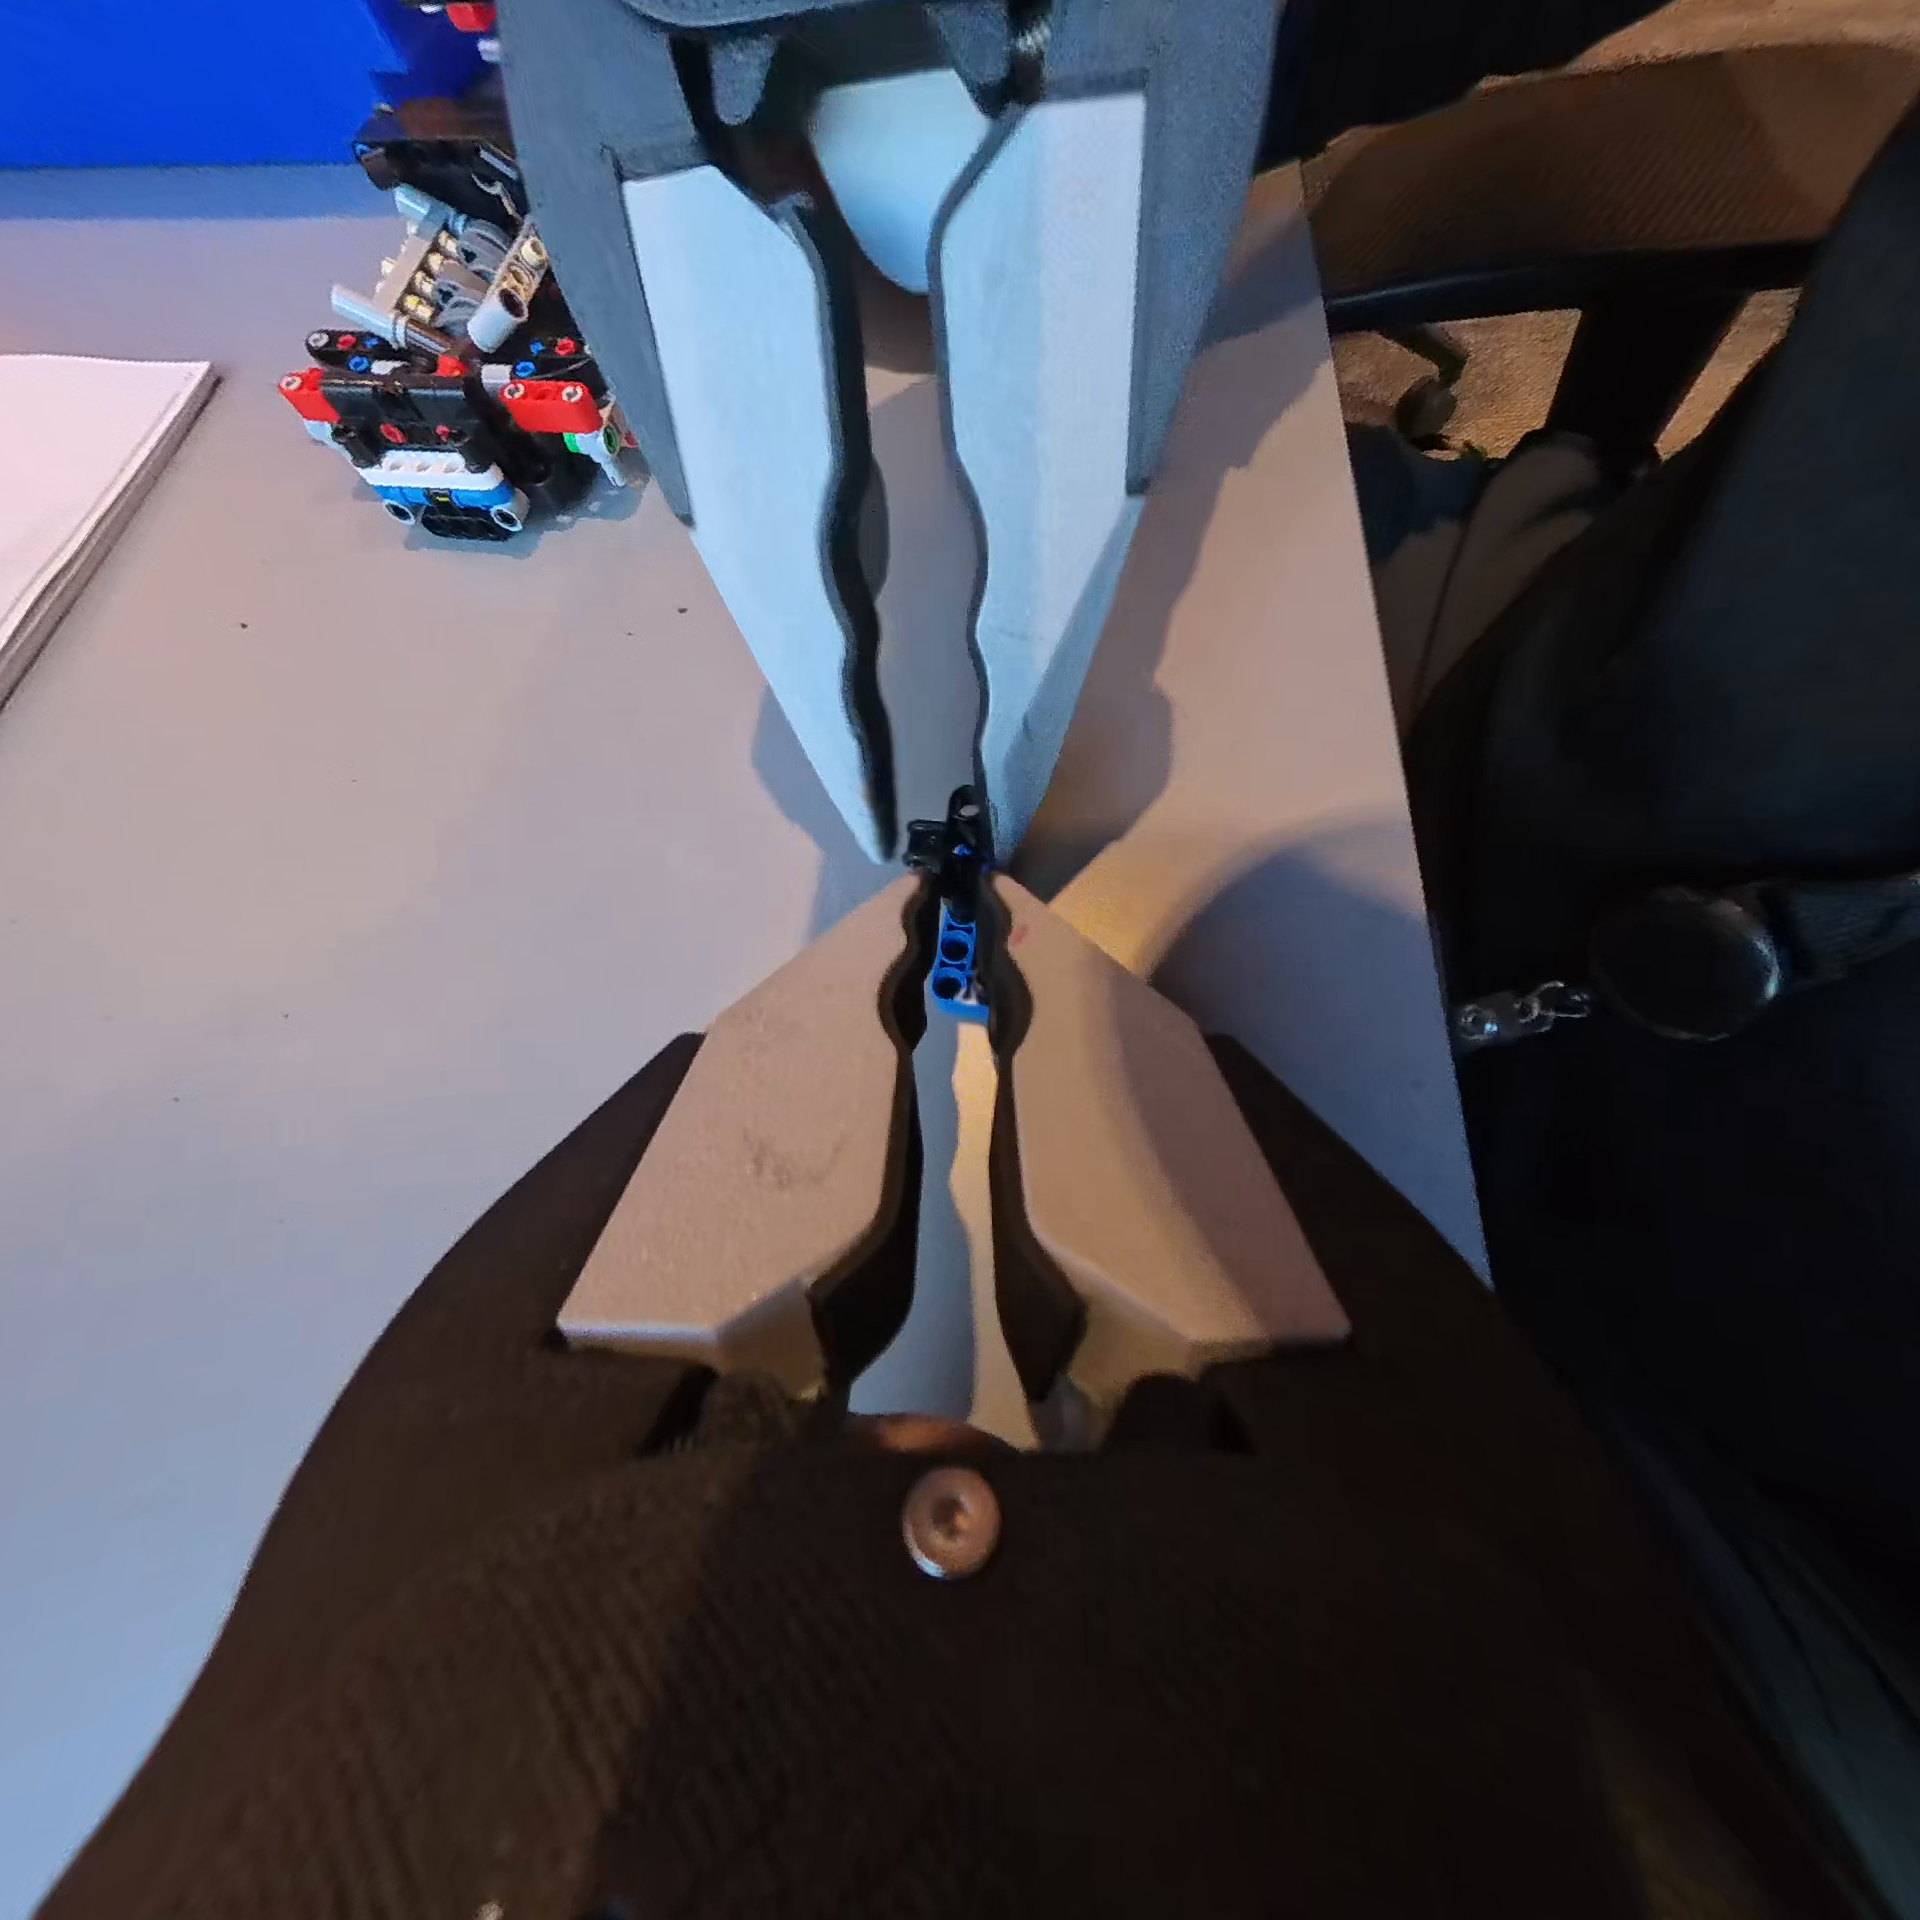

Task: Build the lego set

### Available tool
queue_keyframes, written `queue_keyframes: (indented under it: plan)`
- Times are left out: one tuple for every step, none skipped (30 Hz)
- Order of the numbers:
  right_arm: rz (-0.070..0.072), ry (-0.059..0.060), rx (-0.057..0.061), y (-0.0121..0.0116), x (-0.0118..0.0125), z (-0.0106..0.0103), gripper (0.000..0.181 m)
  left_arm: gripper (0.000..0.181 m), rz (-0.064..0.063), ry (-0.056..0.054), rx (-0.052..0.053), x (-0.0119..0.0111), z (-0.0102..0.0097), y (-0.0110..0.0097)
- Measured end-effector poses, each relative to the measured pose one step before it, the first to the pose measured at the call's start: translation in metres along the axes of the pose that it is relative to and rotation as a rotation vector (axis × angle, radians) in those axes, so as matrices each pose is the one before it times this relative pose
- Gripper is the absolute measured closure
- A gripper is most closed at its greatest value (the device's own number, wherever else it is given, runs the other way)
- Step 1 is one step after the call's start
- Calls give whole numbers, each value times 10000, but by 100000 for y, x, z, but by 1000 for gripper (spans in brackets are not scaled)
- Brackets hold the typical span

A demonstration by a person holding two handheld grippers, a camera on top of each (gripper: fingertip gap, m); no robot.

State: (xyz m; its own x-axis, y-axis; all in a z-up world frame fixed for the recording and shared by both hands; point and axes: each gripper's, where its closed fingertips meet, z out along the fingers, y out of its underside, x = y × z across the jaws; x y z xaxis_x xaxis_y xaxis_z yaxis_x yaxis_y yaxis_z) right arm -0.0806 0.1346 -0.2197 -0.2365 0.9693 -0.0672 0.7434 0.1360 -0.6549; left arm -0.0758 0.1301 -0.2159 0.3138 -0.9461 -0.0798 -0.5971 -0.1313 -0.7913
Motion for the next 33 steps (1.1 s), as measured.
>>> queue_keyframes:
  plan:
    - [291,-67,539,-341,88,-221,165,177,37,3,-24,25,-27,61]
    - [192,-62,629,-475,8,-385,170,177,26,-9,-21,7,-16,64]
    - [115,-51,670,-576,-33,-455,175,177,3,-9,-10,-4,-4,23]
    - [80,-141,566,-481,-200,-332,180,177,3,3,-3,11,-5,5]
    - [156,-127,201,-60,-139,-42,181,177,-23,25,-1,1,6,2]
    - [156,-104,-227,409,-106,231,181,177,-36,35,-1,-4,15,-2]
    - [-2,-36,-339,460,-99,343,181,177,-9,19,-3,15,10,10]
    - [-200,127,-214,156,-9,290,181,177,4,4,-2,-1,16,-11]
    - [-354,248,-138,-76,62,156,181,177,18,-22,-3,9,23,-21]
    - [-399,275,-316,52,119,108,181,177,21,-45,-8,-11,55,-30]
    - [-363,235,-365,54,107,35,181,177,-5,-49,-21,-21,38,-16]
    - [-317,154,-333,63,57,8,181,177,1,-33,-6,-30,14,5]
    - [-225,82,-229,27,20,18,181,177,6,-7,-12,0,2,20]
    - [-168,46,-118,24,-8,24,181,177,6,-8,-10,4,-7,24]
    - [-114,49,-3,12,36,22,181,177,-15,-18,-21,-30,4,29]
    - [26,32,76,5,27,32,181,177,-41,4,-13,-6,2,27]
    - [108,12,63,25,12,-2,181,177,-83,14,-11,12,14,5]
    - [43,18,-24,34,-3,-3,181,178,-84,10,-15,1,21,2]
    - [-77,34,-144,59,4,-3,181,177,-65,5,-22,6,25,3]
    - [-115,33,-211,55,11,18,181,178,-119,40,-60,2,22,18]
    - [-107,9,-173,66,4,-4,181,178,-42,14,-78,13,30,-8]
    - [-12,-60,-53,75,-10,-18,181,178,-33,-24,-107,34,65,-21]
    - [150,-118,146,54,-9,-16,181,178,33,-62,-162,-8,29,-7]
    - [276,-132,338,7,-2,-37,181,178,105,-93,-148,-10,28,-18]
    - [336,-126,366,10,-2,-72,181,178,79,-99,-76,-6,70,-50]
    - [325,-92,319,22,17,-81,181,178,17,-65,-16,-17,71,-62]
    - [251,-45,256,25,13,-76,181,178,29,-21,30,14,76,-59]
    - [141,2,147,38,-12,-74,181,178,-7,27,18,20,52,-58]
    - [-32,73,-3,64,-25,-57,181,178,-56,64,-19,62,58,-57]
    - [-163,131,-87,66,-21,-50,181,178,6,39,-38,18,49,-39]
    - [-161,150,-31,33,16,-28,181,178,24,13,-64,-5,8,-12]
    - [-93,131,147,-2,3,10,181,178,-1,-2,-60,-9,-6,10]
    - [20,103,362,-9,-4,-1,181,178,45,-30,-32,9,-1,-12]
